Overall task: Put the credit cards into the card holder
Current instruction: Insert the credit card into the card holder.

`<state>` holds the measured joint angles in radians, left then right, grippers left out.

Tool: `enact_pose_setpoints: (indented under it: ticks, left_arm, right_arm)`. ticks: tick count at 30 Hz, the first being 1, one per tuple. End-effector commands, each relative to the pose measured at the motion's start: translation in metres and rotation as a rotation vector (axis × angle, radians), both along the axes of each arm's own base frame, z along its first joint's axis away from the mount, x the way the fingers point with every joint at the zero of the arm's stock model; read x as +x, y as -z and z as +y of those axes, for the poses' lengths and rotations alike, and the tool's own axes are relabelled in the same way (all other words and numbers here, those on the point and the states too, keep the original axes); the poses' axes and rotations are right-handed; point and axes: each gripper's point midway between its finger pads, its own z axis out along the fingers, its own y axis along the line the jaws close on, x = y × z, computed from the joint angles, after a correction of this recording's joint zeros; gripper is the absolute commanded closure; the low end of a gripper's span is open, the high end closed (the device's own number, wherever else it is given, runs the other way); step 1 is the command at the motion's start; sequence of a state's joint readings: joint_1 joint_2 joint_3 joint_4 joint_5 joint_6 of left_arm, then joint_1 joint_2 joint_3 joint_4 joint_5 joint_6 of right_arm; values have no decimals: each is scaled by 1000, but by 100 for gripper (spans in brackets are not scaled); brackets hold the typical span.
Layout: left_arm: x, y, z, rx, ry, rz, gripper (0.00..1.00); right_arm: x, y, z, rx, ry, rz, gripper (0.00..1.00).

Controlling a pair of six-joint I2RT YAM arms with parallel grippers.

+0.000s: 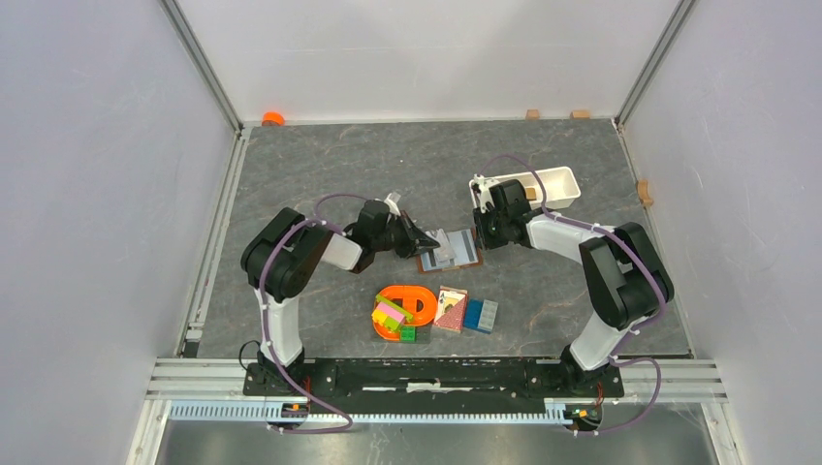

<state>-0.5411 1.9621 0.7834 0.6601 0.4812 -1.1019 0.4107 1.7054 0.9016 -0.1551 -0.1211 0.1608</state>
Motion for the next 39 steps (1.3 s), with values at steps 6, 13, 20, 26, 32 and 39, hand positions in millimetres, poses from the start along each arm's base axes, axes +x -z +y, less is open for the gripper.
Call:
enact_pose_setpoints:
  ticks: [6,13,20,26,32,39]
  left_arm:
    - [-8,11,-9,35,64,14,98]
    - [-17,19,-8,57,117,38,98]
    - [-17,22,-11,65,145,49,98]
    - [-16,28,-12,71,142,68,98]
    - [-14,31,-14,66,145,79,98]
    - [-16,37,-15,63,143,106,98]
  right_arm:
    - [-9,21,-9,-63,12,64,75]
    - [-8,21,-9,-61,11,62,75]
    - [-7,20,-8,-59,10,63,76]
    - [-7,19,-6,-49,6,62,77]
    - [-8,19,0,-29,-6,63,77]
    - [-8,19,1,-26,-10,63,78]
